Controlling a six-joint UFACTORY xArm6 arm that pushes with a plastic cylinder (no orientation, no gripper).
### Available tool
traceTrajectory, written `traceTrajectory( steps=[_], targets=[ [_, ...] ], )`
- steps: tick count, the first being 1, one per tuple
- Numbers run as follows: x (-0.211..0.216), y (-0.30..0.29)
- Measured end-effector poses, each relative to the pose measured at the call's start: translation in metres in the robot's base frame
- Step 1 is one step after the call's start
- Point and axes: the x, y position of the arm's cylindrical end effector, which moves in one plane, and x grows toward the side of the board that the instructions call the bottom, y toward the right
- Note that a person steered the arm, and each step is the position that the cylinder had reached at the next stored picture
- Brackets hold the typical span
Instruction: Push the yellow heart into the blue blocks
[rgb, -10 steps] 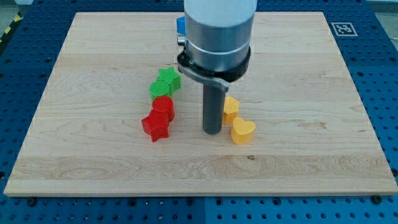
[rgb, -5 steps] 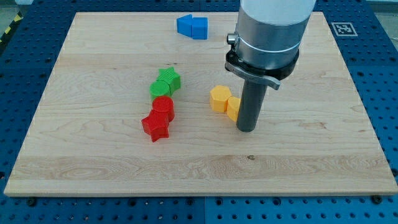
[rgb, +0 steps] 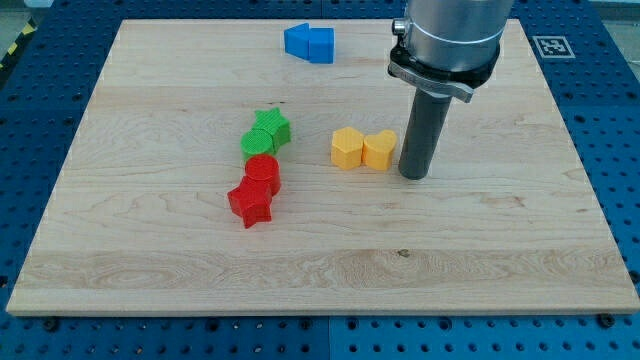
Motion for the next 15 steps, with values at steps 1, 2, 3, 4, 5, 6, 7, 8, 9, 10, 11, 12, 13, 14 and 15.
traceTrajectory(
  steps=[1, 2, 3, 4, 5, 6, 7, 8, 9, 10, 11, 12, 13, 14, 15],
  targets=[
    [0.029, 0.0],
    [0.033, 0.003],
    [0.033, -0.008],
    [0.003, -0.038],
    [-0.028, -0.038],
    [-0.032, -0.033],
    [-0.039, -0.022],
    [-0.071, -0.022],
    [-0.079, -0.024],
    [-0.099, -0.039],
    [-0.109, -0.047],
    [-0.109, -0.063],
    [-0.109, -0.07],
    [-0.117, -0.07],
    [-0.118, -0.092]
  ],
)
